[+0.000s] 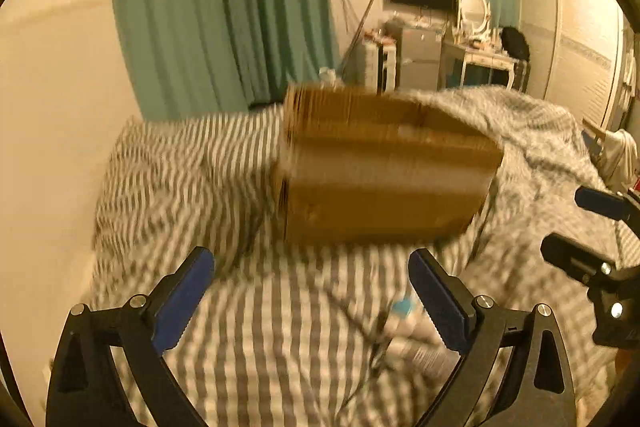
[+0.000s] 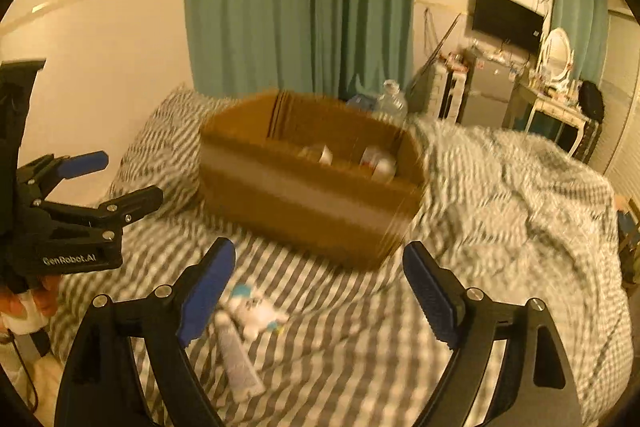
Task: Organize objects
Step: 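Withdraw both grippers from the box toward the toothpaste and plush toy, then grasp the toothpaste tube with the right gripper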
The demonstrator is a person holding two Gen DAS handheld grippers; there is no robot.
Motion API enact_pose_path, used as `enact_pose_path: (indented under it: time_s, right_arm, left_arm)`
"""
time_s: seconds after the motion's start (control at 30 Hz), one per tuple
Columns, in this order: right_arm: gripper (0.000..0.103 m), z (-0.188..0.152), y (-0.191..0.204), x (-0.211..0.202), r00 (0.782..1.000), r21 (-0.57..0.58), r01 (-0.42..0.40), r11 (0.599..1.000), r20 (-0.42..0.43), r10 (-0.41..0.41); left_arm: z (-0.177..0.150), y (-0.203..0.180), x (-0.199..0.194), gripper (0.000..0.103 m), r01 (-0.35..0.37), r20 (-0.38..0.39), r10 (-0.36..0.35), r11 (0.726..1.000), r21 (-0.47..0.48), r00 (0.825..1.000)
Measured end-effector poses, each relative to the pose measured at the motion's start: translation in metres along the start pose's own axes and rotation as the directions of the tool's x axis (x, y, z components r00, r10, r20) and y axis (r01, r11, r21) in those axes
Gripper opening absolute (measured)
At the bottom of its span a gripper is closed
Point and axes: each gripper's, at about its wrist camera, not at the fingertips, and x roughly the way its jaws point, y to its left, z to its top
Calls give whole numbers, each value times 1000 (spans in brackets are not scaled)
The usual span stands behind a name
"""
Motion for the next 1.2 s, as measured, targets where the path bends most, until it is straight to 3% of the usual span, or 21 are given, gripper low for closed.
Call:
enact_pose_path:
  time_s: [0.1, 0.2, 0.43, 0.5, 0.57, 0.6, 0.67, 0.83, 1.1, 1.2]
  right_arm:
    - [86, -26, 9, 20, 999, 5, -29, 1000, -35, 29]
    - [86, -46, 22, 43, 992, 0, -68, 998, -110, 68]
    - [84, -72, 46, 70, 972, -59, -119, 991, -210, 104]
    - [75, -75, 50, 81, 961, -63, -145, 987, -246, 125]
    - [56, -82, 55, 91, 945, -63, -169, 984, -294, 143]
    - [52, -84, 57, 94, 942, -69, -165, 984, -307, 136]
    - [40, -84, 60, 94, 944, -83, -157, 984, -306, 124]
    - [26, -83, 58, 86, 950, -70, -174, 982, -276, 149]
    - [26, -65, 33, 50, 976, -9, -155, 988, -159, 151]
    - [26, -56, 9, 41, 985, 41, -114, 993, -126, 118]
  left_arm:
    - [-31, 3, 21, 100, -18, -60, 17, 1000, -17, 998]
    - [-59, -4, 36, 100, -37, -94, 40, 999, 33, 995]
    - [-86, -7, 56, 100, -29, -128, 36, 998, 55, 991]
    - [-85, 0, 59, 100, -30, -136, 34, 999, 28, 990]
    - [-83, 7, 60, 100, -37, -138, 37, 999, 3, 990]
    - [-84, 10, 61, 100, -37, -138, 35, 999, -9, 990]
    - [-83, 15, 62, 100, -31, -143, 26, 999, -33, 989]
    - [-83, 12, 65, 100, -21, -149, 17, 999, -26, 989]
    - [-83, 1, 65, 100, -4, -148, 4, 1000, 2, 989]
    - [-78, -11, 61, 100, 65, -138, -63, 998, 12, 988]
